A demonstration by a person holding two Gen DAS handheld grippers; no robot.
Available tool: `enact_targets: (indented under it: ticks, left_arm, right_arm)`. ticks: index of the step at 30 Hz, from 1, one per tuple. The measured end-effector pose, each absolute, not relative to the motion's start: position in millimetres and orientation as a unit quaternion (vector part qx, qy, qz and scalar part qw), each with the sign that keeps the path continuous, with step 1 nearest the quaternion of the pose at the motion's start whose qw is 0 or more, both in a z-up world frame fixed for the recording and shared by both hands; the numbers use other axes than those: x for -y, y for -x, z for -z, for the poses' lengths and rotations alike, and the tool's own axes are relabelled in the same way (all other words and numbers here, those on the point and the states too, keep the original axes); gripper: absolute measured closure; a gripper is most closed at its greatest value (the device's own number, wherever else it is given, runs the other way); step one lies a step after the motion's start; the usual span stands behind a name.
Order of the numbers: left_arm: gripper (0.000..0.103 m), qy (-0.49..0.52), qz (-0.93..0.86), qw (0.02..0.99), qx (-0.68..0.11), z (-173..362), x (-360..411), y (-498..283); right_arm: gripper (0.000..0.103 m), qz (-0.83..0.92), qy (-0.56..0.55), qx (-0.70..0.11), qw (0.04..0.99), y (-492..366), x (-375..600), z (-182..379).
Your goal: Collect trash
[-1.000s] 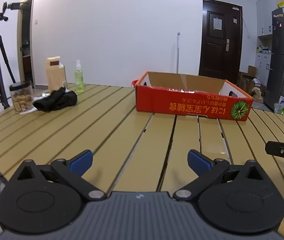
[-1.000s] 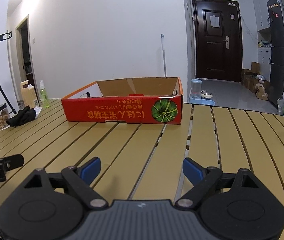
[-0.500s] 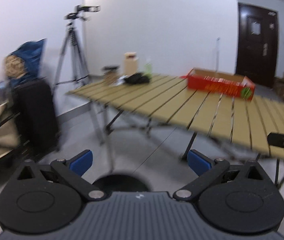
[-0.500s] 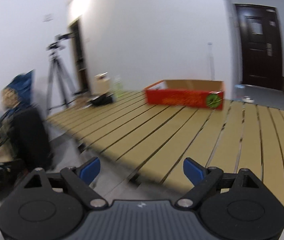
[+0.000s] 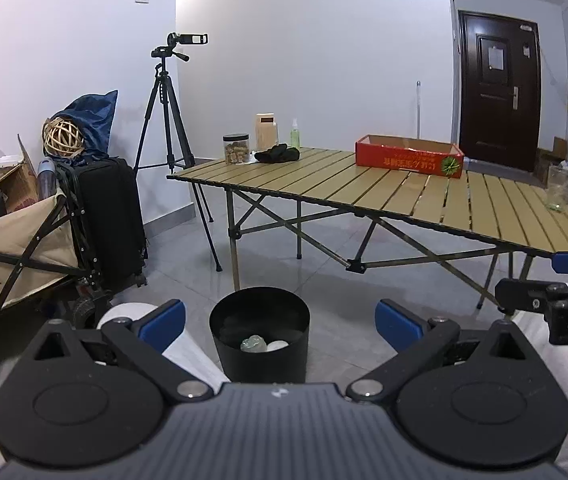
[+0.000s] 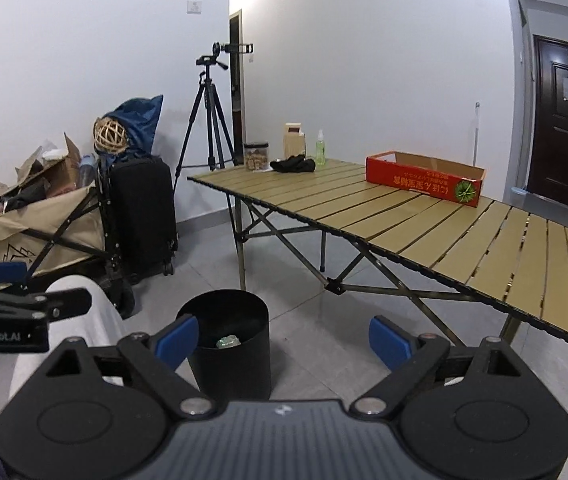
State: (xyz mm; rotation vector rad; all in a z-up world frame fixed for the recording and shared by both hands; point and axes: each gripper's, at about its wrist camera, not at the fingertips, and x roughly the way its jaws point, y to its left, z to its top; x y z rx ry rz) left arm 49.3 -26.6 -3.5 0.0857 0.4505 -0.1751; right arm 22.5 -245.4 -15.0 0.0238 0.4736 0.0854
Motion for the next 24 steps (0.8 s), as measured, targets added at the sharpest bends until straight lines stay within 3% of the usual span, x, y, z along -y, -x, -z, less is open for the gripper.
enact_targets:
  ticks: [24]
  left_arm:
    - [0.000, -0.034, 0.075, 0.980, -0.179, -12, 9, -5]
  right_arm:
    - [0.010, -0.054, 0.005, -0.201, 0.978, 30, 226, -1]
